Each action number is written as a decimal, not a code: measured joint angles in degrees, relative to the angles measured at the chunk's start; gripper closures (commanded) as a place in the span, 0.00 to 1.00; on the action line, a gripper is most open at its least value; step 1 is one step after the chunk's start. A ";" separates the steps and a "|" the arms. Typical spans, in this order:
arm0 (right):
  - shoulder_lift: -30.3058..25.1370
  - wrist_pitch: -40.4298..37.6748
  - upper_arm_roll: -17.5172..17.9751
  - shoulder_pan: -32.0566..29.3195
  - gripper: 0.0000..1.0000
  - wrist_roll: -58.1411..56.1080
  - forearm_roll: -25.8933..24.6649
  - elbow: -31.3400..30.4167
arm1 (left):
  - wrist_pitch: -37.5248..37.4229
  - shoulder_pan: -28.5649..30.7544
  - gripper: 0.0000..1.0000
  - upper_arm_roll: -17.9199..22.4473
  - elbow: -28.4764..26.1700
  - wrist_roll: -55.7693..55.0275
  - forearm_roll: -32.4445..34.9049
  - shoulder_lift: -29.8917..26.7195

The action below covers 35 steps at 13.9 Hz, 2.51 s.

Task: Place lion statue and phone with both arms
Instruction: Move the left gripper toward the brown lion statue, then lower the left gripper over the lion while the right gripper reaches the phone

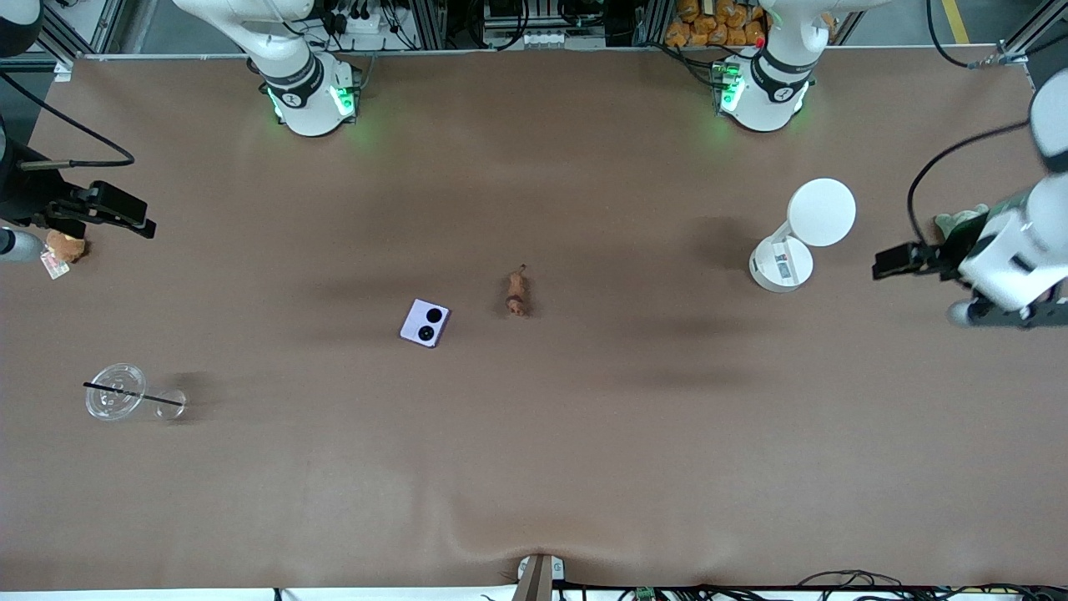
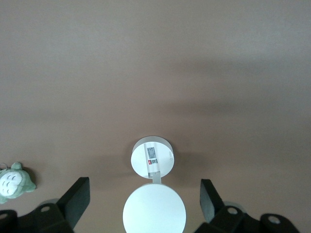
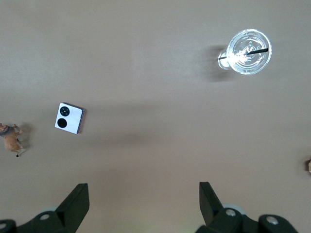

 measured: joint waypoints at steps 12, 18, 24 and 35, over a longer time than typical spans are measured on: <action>1.13 -0.90 -0.11 -0.38 0.00 -0.01 0.00 -0.34 | 9.41 -18.31 0.00 -3.92 3.39 -11.07 -1.63 5.93; 1.82 -1.84 -0.12 -0.46 0.00 -0.01 0.00 -0.37 | 21.25 -27.21 0.00 -3.91 5.11 -22.56 -1.63 14.59; 5.17 -2.42 0.39 -0.41 0.00 -0.03 0.18 -0.53 | 30.00 -31.93 0.00 -3.87 5.72 -28.37 -1.64 21.10; 10.82 0.57 1.08 5.68 0.00 14.83 0.60 -0.28 | 37.34 -40.43 0.00 -3.29 5.98 -35.47 -1.64 28.53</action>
